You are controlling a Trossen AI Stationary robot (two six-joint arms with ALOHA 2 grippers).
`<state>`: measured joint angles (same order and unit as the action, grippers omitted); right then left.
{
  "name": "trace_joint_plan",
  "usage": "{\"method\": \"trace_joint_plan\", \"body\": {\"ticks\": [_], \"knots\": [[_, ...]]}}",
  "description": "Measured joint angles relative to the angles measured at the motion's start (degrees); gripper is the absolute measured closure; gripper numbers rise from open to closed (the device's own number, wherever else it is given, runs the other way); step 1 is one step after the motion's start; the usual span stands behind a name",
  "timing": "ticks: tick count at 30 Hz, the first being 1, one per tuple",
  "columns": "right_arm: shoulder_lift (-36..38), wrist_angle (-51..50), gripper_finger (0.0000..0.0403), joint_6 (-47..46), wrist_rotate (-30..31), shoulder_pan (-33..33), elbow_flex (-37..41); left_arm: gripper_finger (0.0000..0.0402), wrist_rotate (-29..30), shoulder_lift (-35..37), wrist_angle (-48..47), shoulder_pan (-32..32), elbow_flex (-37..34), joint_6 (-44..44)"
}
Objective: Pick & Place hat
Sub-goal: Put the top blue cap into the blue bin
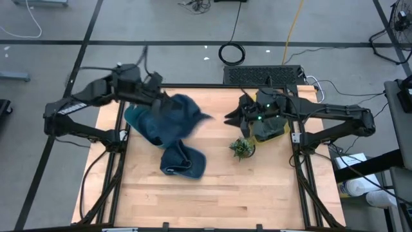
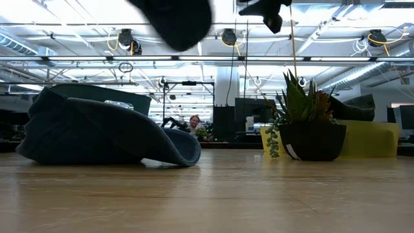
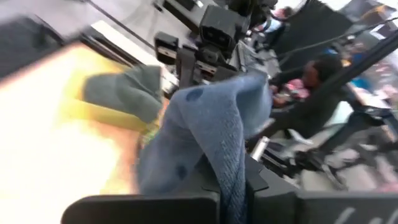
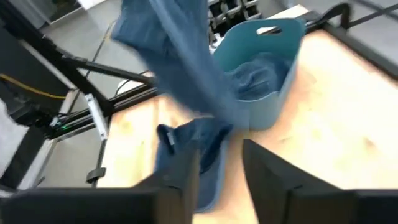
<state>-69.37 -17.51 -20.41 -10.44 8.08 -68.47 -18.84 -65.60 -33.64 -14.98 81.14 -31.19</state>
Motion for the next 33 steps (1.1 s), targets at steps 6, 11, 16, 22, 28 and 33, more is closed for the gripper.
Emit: {"method": "trace_joint_plan", "body": {"ticks": [6,11,16,22,28,33], "knots": [[2.9,2.6,0.0206,1.5,0.2,4.1,0.0,0.0399,7.0,-0.5,-13.0,0.0,10.4,3.5],[4.1,15.4,0.0168,3.6,0.0,5.4,0.0,0.0399,13.9,-0.5,-20.9,0.0,14.8,3.6],[4.2,25.5,0.0161,10.3,-0.1,5.5,0.0,0.0399,19.9,-0.4,-25.5,0.0,16.1,4.1],[4.1,25.8,0.0166,15.5,-0.2,6.1,0.0,0.0399,26.1,-1.2,-33.2,0.9,16.1,3.7],[4.1,25.7,0.0167,14.0,-0.3,7.3,0.0,0.04,30.4,-2.4,-37.8,3.1,16.0,0.0],[4.1,24.6,0.0167,13.8,-0.3,7.7,0.0,0.04,34.1,-3.6,-44.3,4.7,16.0,-6.3]]}}
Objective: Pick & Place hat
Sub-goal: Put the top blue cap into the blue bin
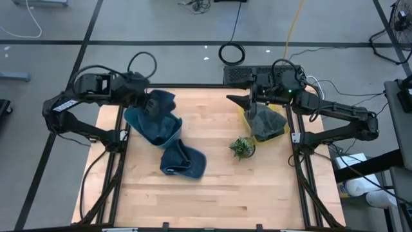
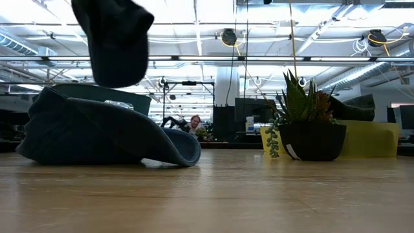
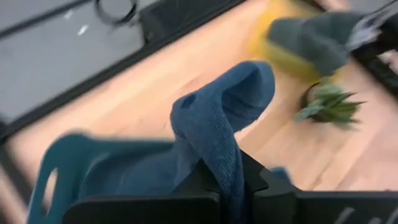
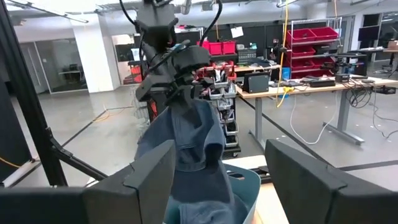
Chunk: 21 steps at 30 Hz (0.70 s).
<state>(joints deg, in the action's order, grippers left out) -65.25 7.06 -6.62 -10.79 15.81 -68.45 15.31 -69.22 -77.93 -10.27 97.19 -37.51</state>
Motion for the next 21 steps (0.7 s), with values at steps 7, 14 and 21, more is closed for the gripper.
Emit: {"method": "trace_joint_plan", "body": {"ticks": [7,14,21], "knots": [[0.0,-0.8,0.0167,0.5,0.0,0.0,0.0,0.04,3.0,-1.8,-12.6,1.3,0.0,-11.0],[0.0,-2.6,0.0167,2.2,0.0,0.0,0.0,0.04,9.0,-4.2,-12.1,1.4,-0.1,-5.9],[0.0,-4.6,0.0167,3.0,0.0,0.0,0.0,0.04,11.2,-8.1,-12.1,-0.5,-0.1,0.1]]}}
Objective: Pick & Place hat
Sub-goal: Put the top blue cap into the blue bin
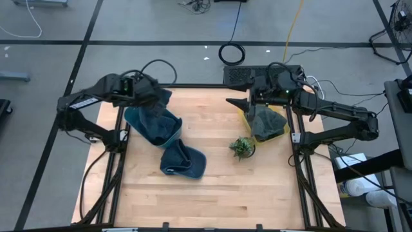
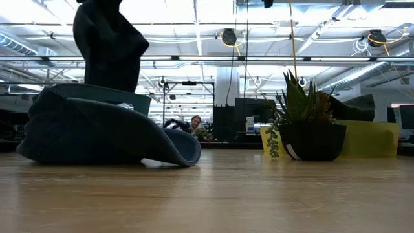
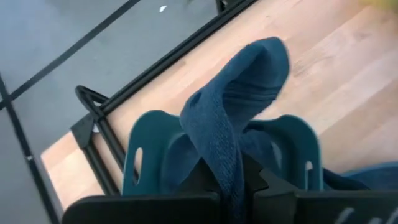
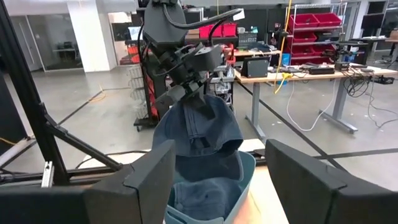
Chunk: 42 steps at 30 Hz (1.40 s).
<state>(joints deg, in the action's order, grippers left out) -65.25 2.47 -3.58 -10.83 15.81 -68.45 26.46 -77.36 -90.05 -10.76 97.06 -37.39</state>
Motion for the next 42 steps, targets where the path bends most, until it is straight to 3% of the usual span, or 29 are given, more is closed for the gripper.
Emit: {"method": "trace_joint_plan", "body": {"ticks": [6,17,22,29,36,42], "knots": [[0.0,-2.6,0.0167,1.9,0.0,0.0,0.0,0.04,1.4,-1.2,0.1,-0.5,-2.2,-1.6],[0.0,-5.4,0.0167,1.8,0.2,0.0,0.0,0.04,2.1,2.8,0.0,-1.5,-15.4,3.8],[0.0,-5.9,0.0167,2.1,0.2,0.0,0.0,0.04,2.6,7.6,0.2,-4.2,-14.7,1.7],[0.0,-5.8,0.0167,3.4,0.4,0.0,0.0,0.04,2.2,13.0,0.0,-6.8,-13.9,7.5],[0.0,-5.8,0.0167,3.3,0.5,0.0,0.0,0.04,5.4,12.2,0.0,-8.9,-15.3,12.1],[0.0,-5.9,0.0167,2.8,0.5,0.0,0.0,0.04,6.1,10.8,0.1,-9.6,-21.7,9.9]]}}
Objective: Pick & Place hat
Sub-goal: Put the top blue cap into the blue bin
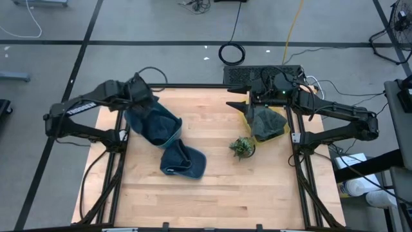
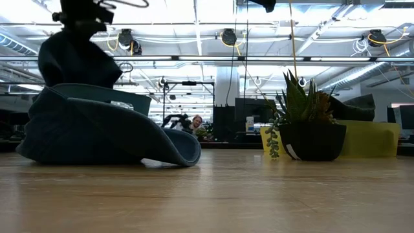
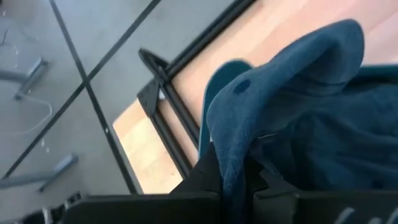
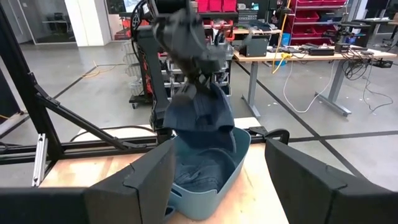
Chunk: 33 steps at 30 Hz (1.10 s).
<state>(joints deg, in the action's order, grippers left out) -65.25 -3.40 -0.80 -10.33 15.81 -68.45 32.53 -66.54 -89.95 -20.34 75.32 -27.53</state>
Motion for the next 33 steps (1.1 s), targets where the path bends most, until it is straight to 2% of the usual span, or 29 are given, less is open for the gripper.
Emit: {"method": "trace_joint_plan", "body": {"ticks": [6,14,25,33], "knots": [[0.0,-0.2,0.0167,1.7,0.0,0.0,0.0,0.04,-1.1,0.0,1.3,0.8,-7.0,-6.9],[0.0,-0.2,0.0167,3.0,0.0,0.0,0.0,0.04,-4.7,-0.8,14.3,3.9,-13.7,-7.8],[0.0,-2.3,0.0167,6.4,0.0,0.0,0.0,0.04,-7.3,-9.2,24.3,8.8,-18.0,-7.6],[0.0,-3.0,0.0167,6.1,0.0,0.0,0.0,0.04,-8.4,-13.9,31.7,10.1,-22.2,-8.2]]}}
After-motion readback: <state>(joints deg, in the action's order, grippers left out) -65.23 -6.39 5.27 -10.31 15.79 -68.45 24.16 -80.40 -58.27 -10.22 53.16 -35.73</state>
